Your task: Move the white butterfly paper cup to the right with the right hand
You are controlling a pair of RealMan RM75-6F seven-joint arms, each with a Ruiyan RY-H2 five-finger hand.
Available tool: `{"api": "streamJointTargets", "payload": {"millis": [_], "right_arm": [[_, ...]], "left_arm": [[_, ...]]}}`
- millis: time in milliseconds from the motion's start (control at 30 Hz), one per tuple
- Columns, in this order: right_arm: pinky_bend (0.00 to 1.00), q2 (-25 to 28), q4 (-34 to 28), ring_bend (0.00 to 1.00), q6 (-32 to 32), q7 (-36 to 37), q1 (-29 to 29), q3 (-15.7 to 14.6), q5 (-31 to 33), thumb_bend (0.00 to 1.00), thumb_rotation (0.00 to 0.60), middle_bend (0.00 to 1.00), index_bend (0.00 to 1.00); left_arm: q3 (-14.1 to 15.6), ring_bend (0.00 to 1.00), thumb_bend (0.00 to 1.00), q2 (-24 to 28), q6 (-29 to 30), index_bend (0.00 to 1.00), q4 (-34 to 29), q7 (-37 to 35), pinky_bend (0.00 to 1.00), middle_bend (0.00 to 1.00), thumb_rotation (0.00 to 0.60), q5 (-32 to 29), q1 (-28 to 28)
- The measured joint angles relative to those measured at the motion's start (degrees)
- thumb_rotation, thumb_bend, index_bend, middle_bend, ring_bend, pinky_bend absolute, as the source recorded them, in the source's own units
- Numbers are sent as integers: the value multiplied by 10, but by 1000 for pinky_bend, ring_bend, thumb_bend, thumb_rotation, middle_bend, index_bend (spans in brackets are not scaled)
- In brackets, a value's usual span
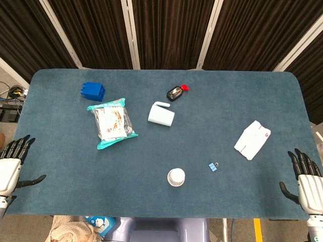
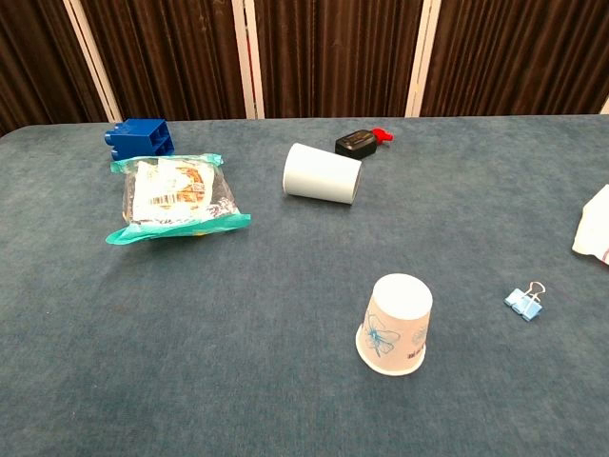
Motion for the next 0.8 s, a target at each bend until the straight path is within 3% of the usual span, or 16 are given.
{"api": "streamJointTargets", "payload": {"millis": [500, 800], "right_arm": [[121, 6, -5, 0, -4, 11, 9, -2, -26, 321, 600, 0, 0], [121, 18, -13, 0, -50, 56, 70, 7, -86, 312, 600, 0, 0]], "left_arm": [[2, 0, 0, -1, 3, 0, 1, 1, 0, 0, 600, 4, 1], [0, 0, 0, -1, -6, 0, 1, -4, 0, 0, 600, -4, -2]]}}
